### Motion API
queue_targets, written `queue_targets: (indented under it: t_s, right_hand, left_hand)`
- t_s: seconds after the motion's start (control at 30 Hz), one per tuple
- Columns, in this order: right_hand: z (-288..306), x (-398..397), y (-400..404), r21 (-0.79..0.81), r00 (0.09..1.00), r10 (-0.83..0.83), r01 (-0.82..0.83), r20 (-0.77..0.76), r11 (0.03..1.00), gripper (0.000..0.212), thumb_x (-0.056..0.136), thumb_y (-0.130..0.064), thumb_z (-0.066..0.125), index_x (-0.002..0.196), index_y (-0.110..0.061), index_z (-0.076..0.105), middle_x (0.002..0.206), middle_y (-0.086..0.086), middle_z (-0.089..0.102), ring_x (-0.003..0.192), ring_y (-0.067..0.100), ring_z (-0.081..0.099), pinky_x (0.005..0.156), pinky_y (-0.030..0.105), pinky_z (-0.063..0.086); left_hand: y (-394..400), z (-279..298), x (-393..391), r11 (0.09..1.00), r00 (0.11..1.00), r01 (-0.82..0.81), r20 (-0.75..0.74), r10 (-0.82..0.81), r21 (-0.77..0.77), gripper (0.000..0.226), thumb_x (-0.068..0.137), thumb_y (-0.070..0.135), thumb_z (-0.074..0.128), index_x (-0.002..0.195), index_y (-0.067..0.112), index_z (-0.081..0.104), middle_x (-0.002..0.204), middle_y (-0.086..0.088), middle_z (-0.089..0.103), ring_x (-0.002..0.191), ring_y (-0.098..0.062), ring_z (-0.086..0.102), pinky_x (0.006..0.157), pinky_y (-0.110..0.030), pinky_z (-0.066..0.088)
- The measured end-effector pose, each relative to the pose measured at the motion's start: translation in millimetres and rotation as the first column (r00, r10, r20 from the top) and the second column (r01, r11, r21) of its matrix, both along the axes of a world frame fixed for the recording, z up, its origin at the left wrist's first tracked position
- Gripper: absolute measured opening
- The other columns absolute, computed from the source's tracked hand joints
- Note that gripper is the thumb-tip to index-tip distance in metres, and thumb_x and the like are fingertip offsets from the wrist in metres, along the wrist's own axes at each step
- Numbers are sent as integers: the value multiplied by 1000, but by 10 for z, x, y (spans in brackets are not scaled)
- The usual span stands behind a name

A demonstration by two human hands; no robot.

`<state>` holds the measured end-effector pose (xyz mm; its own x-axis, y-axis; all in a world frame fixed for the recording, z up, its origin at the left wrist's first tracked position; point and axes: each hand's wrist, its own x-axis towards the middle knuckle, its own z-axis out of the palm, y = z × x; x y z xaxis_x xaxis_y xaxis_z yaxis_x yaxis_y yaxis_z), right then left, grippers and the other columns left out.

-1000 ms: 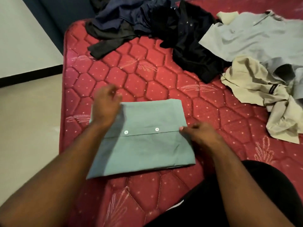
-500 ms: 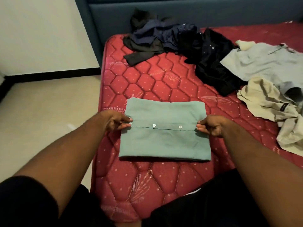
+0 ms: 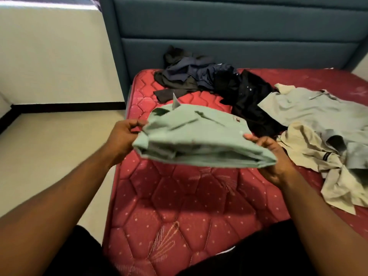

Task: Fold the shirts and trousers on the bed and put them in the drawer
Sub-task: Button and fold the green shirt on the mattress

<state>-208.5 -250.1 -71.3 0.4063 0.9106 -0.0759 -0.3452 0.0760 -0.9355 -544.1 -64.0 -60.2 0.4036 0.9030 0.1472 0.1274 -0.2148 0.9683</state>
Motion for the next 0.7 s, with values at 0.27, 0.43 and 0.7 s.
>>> queue_targets:
  t_s: [0.27, 0.43, 0.7]
  right_hand:
    - [-1004, 88, -279, -593, 896, 53, 246, 440, 767, 36, 85, 19, 38, 65, -4, 57, 78, 22, 68, 57, 22, 62, 44, 21, 45]
    - [-1043, -248, -79, -571, 881, 64, 247, 469, 783, 10, 88, -20, 69, 86, -14, 61, 75, 3, 62, 59, 12, 53, 50, 22, 41]
    - [-1146, -346, -38, -571, 864, 58, 278, 500, 772, 51, 77, -13, 80, 121, -4, 55, 108, 7, 63, 91, 21, 60, 78, 30, 48]
  left_hand:
    - [-431, -1375, -395, 982, 920, 63, -393, 13, 179, 67, 68, -27, 46, 80, 35, 70, 107, 0, 67, 104, -12, 61, 94, -1, 35]
    - [-538, -1168, -278, 936, 877, -166, -389, 284, 310, 37, 77, -13, 49, 98, 5, 74, 111, -8, 68, 107, -27, 64, 95, -10, 40]
    - [-1089, -1373, 529, 733, 506, 436, -816, 280, 522, 66, 91, 66, 30, 143, 27, 46, 152, -4, 41, 143, -31, 32, 114, -63, 6]
